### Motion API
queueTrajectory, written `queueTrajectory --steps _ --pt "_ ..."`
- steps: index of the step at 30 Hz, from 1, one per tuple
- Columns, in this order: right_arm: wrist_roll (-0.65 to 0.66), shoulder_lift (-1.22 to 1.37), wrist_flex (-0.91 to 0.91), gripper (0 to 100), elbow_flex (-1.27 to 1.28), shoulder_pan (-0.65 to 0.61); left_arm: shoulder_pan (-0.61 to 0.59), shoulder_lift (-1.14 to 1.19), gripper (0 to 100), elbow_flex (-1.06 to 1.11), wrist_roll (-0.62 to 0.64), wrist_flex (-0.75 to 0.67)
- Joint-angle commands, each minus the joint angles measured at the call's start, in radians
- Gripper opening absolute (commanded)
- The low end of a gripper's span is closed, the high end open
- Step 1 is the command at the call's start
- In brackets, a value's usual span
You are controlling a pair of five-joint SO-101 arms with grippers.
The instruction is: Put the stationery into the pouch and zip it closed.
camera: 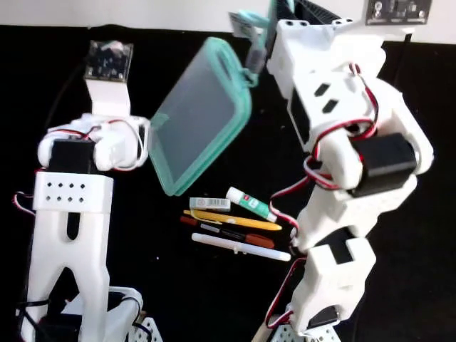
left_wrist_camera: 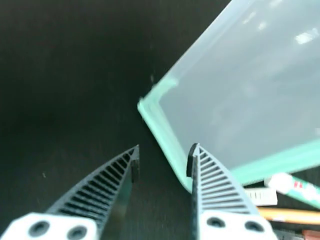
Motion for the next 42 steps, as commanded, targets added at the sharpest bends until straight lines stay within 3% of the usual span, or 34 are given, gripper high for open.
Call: queueTrajectory --steps 1,6,15,26,30,42 --pt "0.055 -0.056 -0.051 0.8 -0.093 -0.065 -0.008 -0.004 19 -0.093 0.002 -0.006" --pt "0.083 -0.062 -0.07 0.8 -0.093 -0.163 -0.022 -0.004 19 -0.13 0.002 -0.006" --pt "0.084 -0.064 -0.067 0.8 -0.044 -0.236 -0.219 -0.002 19 -0.348 -0.003 -0.006" --pt "0.089 -0.113 -0.054 0.8 -0.042 -0.366 -0.225 0.001 19 -0.42 -0.005 0.031" --pt "0.178 -0.174 -0.03 0.8 -0.041 -0.432 -0.225 -0.001 19 -0.42 -0.005 0.029" --pt "0.192 -0.225 0.073 0.8 -0.039 -0.417 -0.22 -0.001 22 -0.42 -0.005 0.031"
